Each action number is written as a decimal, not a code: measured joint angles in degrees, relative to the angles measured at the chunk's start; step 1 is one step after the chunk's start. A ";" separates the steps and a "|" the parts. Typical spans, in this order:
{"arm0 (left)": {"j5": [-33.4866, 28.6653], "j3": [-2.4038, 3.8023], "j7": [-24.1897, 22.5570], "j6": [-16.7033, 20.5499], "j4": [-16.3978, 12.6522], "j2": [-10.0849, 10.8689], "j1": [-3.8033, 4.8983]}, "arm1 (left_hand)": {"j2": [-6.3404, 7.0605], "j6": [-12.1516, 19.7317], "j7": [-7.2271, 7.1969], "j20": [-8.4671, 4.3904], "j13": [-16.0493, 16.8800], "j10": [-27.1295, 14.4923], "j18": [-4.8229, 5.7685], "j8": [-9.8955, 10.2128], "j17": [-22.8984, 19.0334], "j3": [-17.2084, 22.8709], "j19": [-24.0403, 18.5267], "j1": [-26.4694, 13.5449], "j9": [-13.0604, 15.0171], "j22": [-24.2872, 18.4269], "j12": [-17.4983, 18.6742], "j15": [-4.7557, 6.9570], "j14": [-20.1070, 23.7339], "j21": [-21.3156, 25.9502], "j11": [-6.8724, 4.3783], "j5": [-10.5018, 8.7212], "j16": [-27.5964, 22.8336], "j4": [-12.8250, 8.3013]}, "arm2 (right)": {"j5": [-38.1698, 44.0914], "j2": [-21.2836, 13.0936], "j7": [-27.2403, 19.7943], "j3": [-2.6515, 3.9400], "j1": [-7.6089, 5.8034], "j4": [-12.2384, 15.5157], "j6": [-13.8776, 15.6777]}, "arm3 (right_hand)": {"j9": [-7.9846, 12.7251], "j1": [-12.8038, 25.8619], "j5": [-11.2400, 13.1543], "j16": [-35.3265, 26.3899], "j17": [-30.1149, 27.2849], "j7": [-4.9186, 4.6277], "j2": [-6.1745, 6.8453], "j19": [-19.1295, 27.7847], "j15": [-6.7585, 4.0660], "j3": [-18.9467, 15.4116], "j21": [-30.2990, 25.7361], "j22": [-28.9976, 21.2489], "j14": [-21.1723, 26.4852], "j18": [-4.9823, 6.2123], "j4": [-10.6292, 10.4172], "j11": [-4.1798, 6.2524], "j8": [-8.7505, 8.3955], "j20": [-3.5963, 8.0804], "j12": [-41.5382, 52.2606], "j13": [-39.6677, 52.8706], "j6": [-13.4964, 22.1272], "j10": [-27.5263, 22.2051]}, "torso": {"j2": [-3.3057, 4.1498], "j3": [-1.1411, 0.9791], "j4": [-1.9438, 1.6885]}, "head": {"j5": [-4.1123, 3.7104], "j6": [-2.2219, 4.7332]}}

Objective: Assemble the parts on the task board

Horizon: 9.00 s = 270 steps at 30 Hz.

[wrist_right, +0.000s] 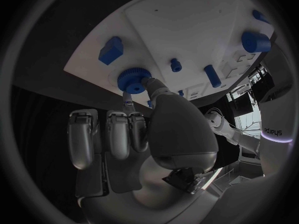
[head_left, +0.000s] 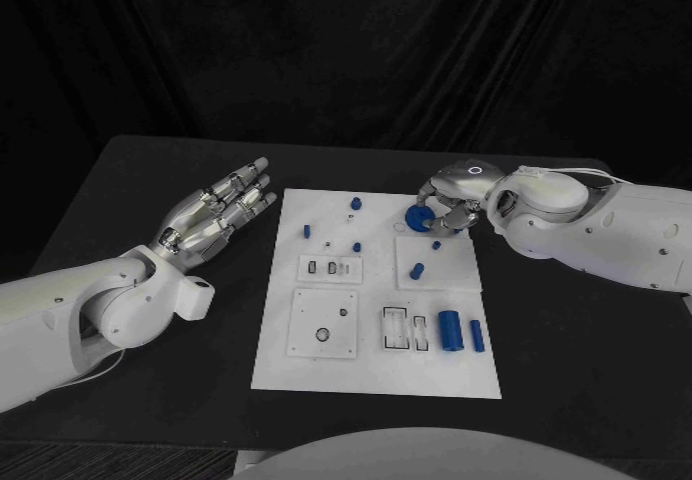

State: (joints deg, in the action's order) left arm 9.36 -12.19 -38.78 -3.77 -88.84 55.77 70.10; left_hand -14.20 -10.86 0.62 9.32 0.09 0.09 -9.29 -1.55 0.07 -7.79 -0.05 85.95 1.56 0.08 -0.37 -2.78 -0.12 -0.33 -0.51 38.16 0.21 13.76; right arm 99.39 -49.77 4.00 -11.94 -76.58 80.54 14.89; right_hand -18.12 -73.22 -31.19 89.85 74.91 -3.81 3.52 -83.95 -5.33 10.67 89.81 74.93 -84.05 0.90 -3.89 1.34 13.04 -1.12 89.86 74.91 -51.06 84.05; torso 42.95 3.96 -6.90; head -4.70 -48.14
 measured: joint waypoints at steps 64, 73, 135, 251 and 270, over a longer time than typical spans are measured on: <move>0.02 0.00 0.37 -0.98 0.39 -1.13 0.00 | 0.00 0.00 0.00 0.41 0.00 0.00 0.00 0.00 0.01 0.00 0.00 0.00 0.00 0.01 0.00 -0.20 0.21 0.00 0.41 0.00 0.00 0.00 | -6.33 15.55 -0.75 0.03 -3.62 -4.33 -5.66 | 0.00 2.41 0.13 0.00 -0.01 -1.02 1.10 0.02 0.79 2.93 0.00 0.02 0.06 0.00 -0.36 -1.25 0.00 -0.84 0.00 0.03 -1.02 -0.02 | 0.01 -0.02 -0.03 | -0.29 -0.31; 0.02 0.00 0.52 -1.18 0.41 -1.23 0.00 | 0.00 0.00 0.00 0.41 0.01 0.00 0.00 0.00 0.02 0.16 0.00 0.00 0.00 0.01 0.00 -0.19 0.20 0.00 0.41 0.00 0.00 -0.16 | -6.37 16.35 -0.87 0.03 -3.62 -4.78 -5.87 | 0.00 2.33 0.66 0.00 -0.01 -1.01 1.18 0.02 0.79 3.18 0.00 0.01 0.06 0.01 -0.61 -1.25 0.00 -0.83 0.00 0.02 -1.01 -0.02 | 0.01 -0.04 0.00 | -0.34 -0.23; 0.03 0.00 1.18 -2.30 0.80 -1.19 0.00 | 0.00 -0.51 0.51 0.40 0.01 0.00 0.00 0.00 0.02 0.48 0.00 0.00 0.06 0.02 0.00 -0.41 -0.01 0.00 0.40 0.00 0.00 -0.48 | -6.45 12.79 -1.09 0.05 -3.57 -3.64 -7.83 | 0.94 2.59 12.37 0.00 0.02 0.73 0.44 0.01 0.35 2.56 0.00 -0.02 0.06 0.01 0.38 -0.11 -8.81 -0.41 0.00 0.01 9.69 -0.10 | -0.03 -0.07 0.01 | -0.52 -0.32; 0.05 -0.02 2.06 -3.18 1.14 -0.86 0.00 | 0.00 -0.71 0.71 0.81 0.00 -0.22 -0.01 -0.23 0.02 0.78 0.01 0.00 0.08 0.01 0.00 -0.81 -0.01 0.00 0.61 0.22 0.00 -1.12 | -6.47 -9.67 1.27 -0.04 2.31 4.23 2.60 | -7.16 -3.65 9.89 0.00 0.00 0.94 1.19 -0.20 -0.51 -1.33 0.00 -0.03 0.10 0.00 -6.35 0.30 5.97 0.20 0.00 0.00 1.91 -0.11 | -0.02 -0.02 -0.05 | -0.71 -1.29; 0.05 -0.02 2.50 -3.50 1.24 -0.86 0.00 | 0.00 -0.71 0.71 0.81 0.01 -0.22 0.00 -0.23 -0.02 0.95 0.01 0.00 0.08 0.01 0.00 -1.02 0.21 0.00 0.60 0.22 0.00 -1.28 | -6.48 -10.24 1.25 -0.12 1.77 8.16 6.70 | -8.93 -4.47 7.94 0.00 0.00 0.63 0.38 -0.20 -0.30 -0.79 0.00 0.01 -0.10 0.00 -4.54 -0.13 9.65 0.20 0.00 0.00 0.57 -0.12 | -0.01 -0.07 -0.07 | -0.51 -1.48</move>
State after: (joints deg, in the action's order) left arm 9.42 -12.21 -36.28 -7.28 -87.61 54.92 70.09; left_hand -14.20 -11.58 1.33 10.13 0.10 -0.13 -9.29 -1.77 0.05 -6.84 -0.04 85.95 1.64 0.09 -0.37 -3.80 0.08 -0.33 0.09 38.38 0.21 12.47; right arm 92.91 -60.00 5.25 -12.06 -74.80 88.70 21.59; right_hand -27.05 -77.69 -23.26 89.85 74.90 -3.18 3.91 -84.15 -5.63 9.88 89.81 74.94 -84.15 0.91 -8.44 1.21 22.69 -0.93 89.86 74.91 -50.49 83.93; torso 42.94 3.88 -6.97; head -5.21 -49.62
